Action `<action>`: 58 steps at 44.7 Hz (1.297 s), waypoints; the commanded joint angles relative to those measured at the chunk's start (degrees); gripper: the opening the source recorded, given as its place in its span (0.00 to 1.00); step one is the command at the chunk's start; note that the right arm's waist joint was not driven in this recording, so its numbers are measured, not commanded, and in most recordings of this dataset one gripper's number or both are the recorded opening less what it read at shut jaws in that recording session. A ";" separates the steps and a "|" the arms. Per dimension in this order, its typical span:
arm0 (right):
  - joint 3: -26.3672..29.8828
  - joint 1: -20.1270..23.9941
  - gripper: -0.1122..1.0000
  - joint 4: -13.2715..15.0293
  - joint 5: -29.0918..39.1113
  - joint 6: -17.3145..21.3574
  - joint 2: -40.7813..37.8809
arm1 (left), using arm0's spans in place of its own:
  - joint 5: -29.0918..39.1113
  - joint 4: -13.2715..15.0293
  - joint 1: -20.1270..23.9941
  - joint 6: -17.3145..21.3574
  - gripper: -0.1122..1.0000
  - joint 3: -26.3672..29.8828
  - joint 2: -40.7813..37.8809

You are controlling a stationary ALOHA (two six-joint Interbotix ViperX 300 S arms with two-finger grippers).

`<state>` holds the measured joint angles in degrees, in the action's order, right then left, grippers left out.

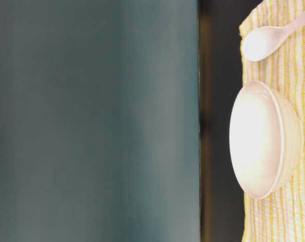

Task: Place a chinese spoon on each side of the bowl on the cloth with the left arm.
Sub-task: 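Grasp the left spoon's bowl end with the left gripper, then drag the spoon up onto the cloth left of the bowl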

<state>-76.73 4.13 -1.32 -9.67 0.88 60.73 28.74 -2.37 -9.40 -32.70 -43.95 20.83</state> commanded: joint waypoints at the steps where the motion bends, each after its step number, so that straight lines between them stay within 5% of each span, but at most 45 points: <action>1: 0.44 0.00 0.11 -0.18 -0.62 0.26 -0.18 | 4.66 -0.35 4.92 6.15 0.17 1.49 1.05; 9: 0.35 0.00 0.11 -0.18 -0.35 0.35 -0.09 | 5.19 -0.26 12.66 18.46 0.17 0.44 0.62; 20: 0.00 0.00 0.11 -0.18 -0.44 0.35 -0.18 | 0.97 -0.26 17.49 23.99 0.17 -1.05 -1.32; 36: -0.35 0.00 0.11 -0.18 -0.53 0.26 -0.18 | -10.99 -0.26 18.81 38.06 0.17 -5.10 -4.04; 43: -0.62 0.00 0.11 -0.18 -0.53 0.35 -0.09 | -16.61 -0.26 21.18 41.40 0.17 -7.03 -4.13; 58: -1.14 0.00 0.11 -0.18 -0.62 0.35 -0.18 | -22.76 -0.26 22.59 42.28 0.17 -10.55 -7.91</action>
<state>-78.13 4.13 -1.41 -9.76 0.88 60.82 6.68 -2.46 13.27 8.96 -54.58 14.24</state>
